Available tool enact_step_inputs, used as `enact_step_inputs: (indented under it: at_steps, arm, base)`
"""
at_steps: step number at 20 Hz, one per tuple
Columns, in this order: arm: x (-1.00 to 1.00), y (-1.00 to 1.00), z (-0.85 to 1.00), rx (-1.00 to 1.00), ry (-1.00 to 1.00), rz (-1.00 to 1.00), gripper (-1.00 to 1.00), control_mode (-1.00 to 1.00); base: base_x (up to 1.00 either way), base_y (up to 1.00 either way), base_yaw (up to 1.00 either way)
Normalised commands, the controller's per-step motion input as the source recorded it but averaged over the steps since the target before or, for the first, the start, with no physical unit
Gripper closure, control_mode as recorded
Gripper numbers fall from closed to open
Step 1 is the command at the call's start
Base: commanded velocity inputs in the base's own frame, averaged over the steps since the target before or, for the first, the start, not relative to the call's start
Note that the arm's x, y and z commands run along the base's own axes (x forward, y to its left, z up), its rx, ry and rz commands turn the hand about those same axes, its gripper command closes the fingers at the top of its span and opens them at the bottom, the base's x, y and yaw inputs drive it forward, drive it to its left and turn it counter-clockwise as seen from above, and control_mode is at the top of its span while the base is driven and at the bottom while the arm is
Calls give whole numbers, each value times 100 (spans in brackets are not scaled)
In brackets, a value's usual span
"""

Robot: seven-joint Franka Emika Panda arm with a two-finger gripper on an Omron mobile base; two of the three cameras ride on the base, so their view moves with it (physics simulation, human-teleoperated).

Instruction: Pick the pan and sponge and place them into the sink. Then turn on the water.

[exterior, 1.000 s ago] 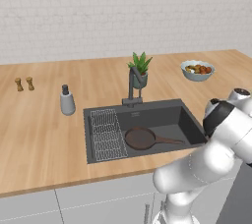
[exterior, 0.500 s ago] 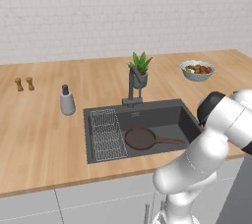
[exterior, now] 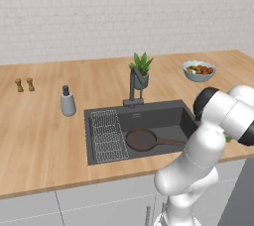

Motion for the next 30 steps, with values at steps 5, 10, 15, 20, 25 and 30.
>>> enact_step_inputs:
  at_steps: [5, 10, 15, 20, 25, 30]
  arm:
    - [0, 0, 0, 0, 0, 0, 100, -100]
    - [-9, 3, 1, 0, -1, 0, 100, -100]
    - [-15, 22, 38, 0, 0, 1, 100, -100]
    - [0, 52, 62, 0, -2, 0, 100, -100]
    - [0, 75, 32, 0, -1, 4, 100, -100]
    - [5, 84, 4, 0, 0, 13, 100, -100]
  base:
    - [0, 0, 0]
    - [0, 0, 0]
    - [0, 0, 0]
    - [0, 0, 0]
    - [0, 0, 0]
    - [0, 0, 0]
